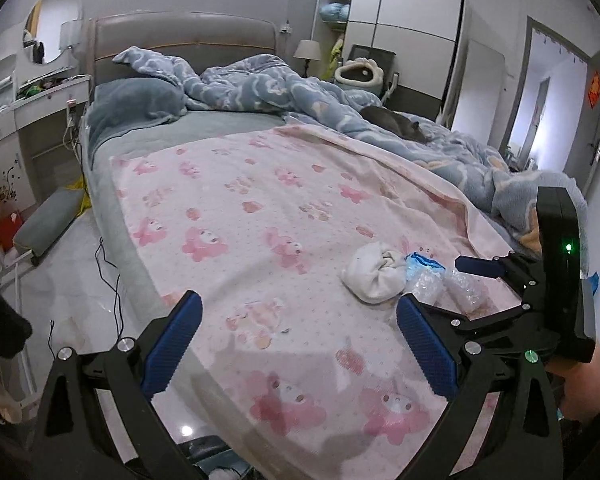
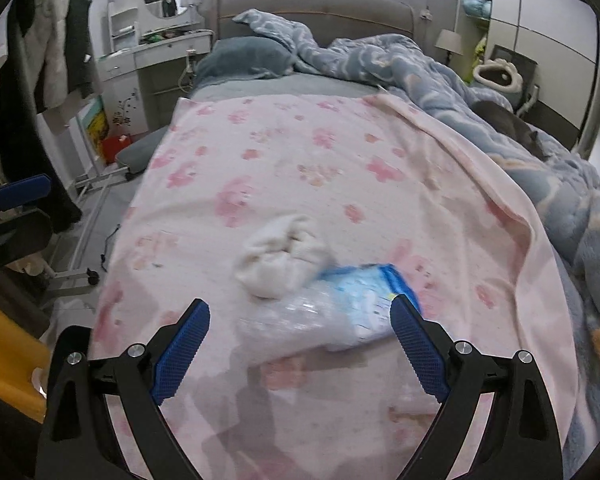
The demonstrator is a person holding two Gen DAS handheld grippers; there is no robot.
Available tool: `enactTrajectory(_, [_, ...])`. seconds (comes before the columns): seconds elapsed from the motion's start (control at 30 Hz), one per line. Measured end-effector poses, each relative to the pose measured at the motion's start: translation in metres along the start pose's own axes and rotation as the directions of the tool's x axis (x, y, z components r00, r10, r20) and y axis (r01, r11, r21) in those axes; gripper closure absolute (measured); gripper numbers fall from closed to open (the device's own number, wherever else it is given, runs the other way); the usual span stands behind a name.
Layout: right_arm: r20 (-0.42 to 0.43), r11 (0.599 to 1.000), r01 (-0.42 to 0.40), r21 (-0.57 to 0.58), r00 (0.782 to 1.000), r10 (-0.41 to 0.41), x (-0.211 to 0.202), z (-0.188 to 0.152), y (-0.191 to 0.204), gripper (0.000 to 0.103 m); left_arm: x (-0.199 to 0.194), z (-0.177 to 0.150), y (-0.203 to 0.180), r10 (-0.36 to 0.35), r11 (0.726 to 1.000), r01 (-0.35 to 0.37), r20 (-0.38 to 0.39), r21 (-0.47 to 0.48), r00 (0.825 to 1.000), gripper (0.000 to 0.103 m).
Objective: Collect trash
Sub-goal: 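Move both grippers back to the bubble-wrap bags on the bed, then grasp a clear bubble-wrap bag with the right gripper while the left gripper grasps another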
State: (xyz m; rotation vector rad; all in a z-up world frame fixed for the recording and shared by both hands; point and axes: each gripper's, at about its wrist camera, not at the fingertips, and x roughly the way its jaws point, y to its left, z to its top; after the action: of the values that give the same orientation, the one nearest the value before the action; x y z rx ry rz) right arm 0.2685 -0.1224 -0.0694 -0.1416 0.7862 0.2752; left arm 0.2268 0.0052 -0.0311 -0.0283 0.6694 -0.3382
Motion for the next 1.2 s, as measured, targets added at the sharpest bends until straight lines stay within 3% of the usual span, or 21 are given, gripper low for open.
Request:
enactTrajectory(0.23, [-0.025,1.0,0.027,0.014,0.999,-0.026,0.007,-0.007,-0.028,0.01,0.028,0.0,-0.023,-0.047,0.997,0.049,-0.04,0.06,0.998,0.004])
enactTrajectory(0.4, [-0.045,0.999,0.004,0.037,0.999,-0.003,0.014,-0.014,-0.047,0.01,0.047,-0.001,-0.039,-0.075,0.992,0.081,-0.065,0.092,0.995,0.004])
enactTrajectory(0.6, [-0.069,0.998,0.004,0.058,0.998,0.0,0.017,-0.022,-0.068,0.01,0.067,-0.003,-0.05,-0.128,0.988,0.136,-0.103,0.078,0.987,0.004])
enactTrajectory(0.67, [-0.078,0.998,0.001,0.062,0.997,0.004,0.018,-0.026,-0.073,0.015,0.072,-0.004,-0.056,-0.127,0.986,0.137,-0.106,0.093,0.986,0.005])
enactTrajectory(0.73, [-0.091,0.998,0.008,0.054,0.996,-0.003,0.02,-0.028,-0.076,0.037,0.077,-0.005,-0.061,-0.128,0.985,0.139,-0.109,0.099,0.986,0.005])
enactTrajectory(0.97, [-0.085,0.999,0.01,0.038,0.996,-0.006,0.017,-0.034,-0.089,0.05,0.095,-0.011,-0.08,-0.159,0.976,0.176,-0.132,0.129,0.978,0.006])
enactTrajectory(1.2, [-0.084,0.999,-0.007,0.035,0.996,0.01,0.013,-0.039,-0.098,0.06,0.112,-0.017,-0.091,-0.17,0.971,0.194,-0.165,0.14,0.971,0.016])
